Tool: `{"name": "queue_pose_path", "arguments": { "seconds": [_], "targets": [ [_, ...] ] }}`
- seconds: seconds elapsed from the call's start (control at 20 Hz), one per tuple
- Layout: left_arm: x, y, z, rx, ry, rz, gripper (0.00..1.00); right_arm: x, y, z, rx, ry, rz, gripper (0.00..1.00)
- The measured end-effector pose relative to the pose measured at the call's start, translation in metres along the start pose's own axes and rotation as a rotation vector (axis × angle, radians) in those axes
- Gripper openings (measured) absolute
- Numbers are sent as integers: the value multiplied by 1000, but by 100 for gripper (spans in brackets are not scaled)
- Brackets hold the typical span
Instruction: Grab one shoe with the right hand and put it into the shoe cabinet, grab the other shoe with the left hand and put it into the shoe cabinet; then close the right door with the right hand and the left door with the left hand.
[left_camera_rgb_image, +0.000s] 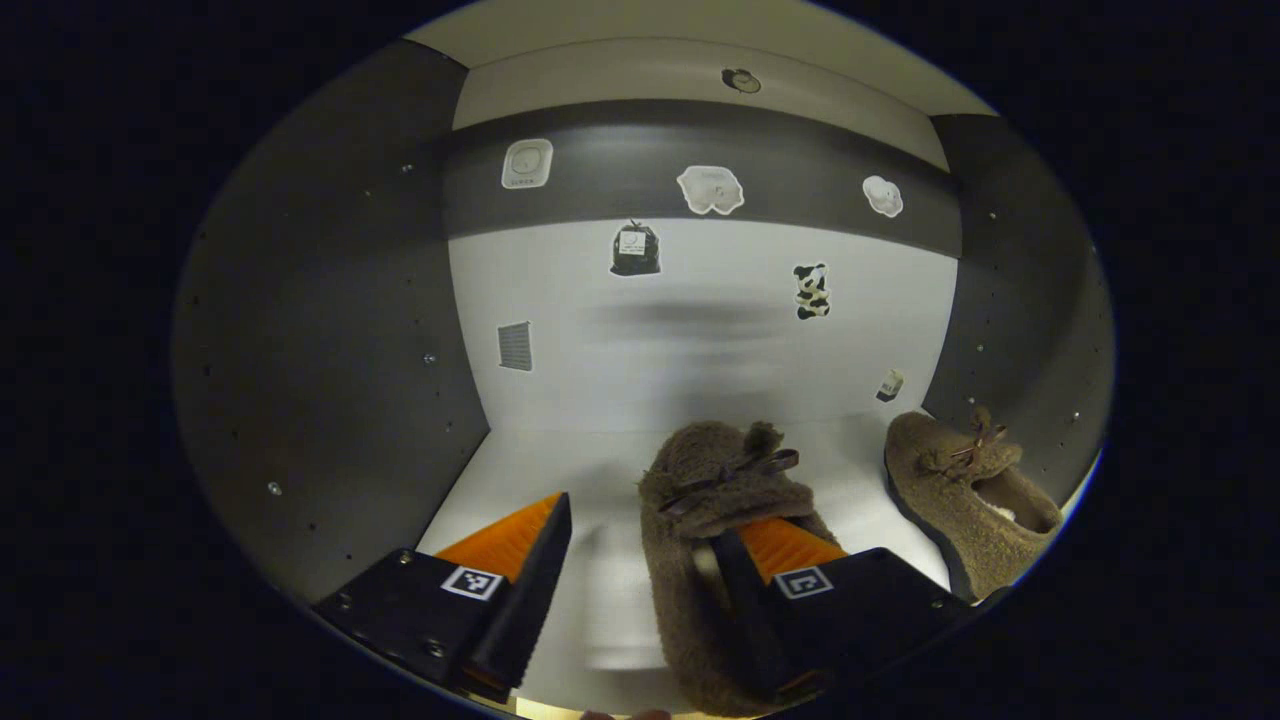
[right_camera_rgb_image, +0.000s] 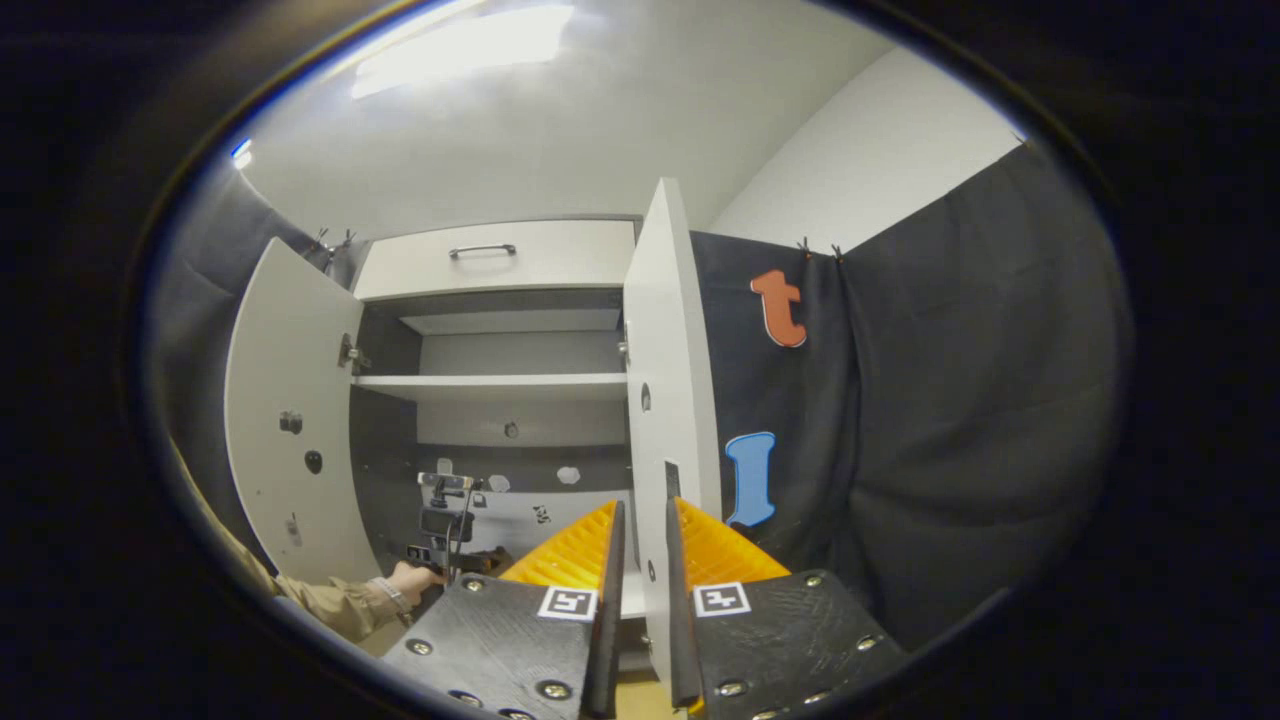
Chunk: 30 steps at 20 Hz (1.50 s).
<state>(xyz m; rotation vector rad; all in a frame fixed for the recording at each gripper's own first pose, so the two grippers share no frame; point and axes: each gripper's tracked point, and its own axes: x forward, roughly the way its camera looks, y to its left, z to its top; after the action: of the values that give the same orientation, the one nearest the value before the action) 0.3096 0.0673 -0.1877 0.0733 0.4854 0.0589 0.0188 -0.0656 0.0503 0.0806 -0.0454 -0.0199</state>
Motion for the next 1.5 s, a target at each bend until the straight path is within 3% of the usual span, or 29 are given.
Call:
{"name": "queue_pose_path", "arguments": {
  "seconds": [0.2,0.5,0.7,1.05,1.2,1.3,1.5],
  "targets": [
    [-28,-2,3,4,-18,-24,93,-7,-5,1,18,5,4,21],
    [-69,-12,11,50,-65,-59,92,-19,-12,1,46,15,22,21],
    [-106,-21,15,17,-94,-99,93,-23,-25,-4,38,31,13,21],
    [-196,-29,24,29,-157,-181,93,2,-63,-19,0,65,-15,22],
    [-237,-33,28,30,-199,-226,92,19,-77,-24,21,76,-21,30],
    [-261,-26,32,28,-229,-223,92,30,-84,-26,39,80,-20,52],
    [-297,-15,34,29,-244,-222,92,46,-85,-30,72,84,12,49]
  ]
}}
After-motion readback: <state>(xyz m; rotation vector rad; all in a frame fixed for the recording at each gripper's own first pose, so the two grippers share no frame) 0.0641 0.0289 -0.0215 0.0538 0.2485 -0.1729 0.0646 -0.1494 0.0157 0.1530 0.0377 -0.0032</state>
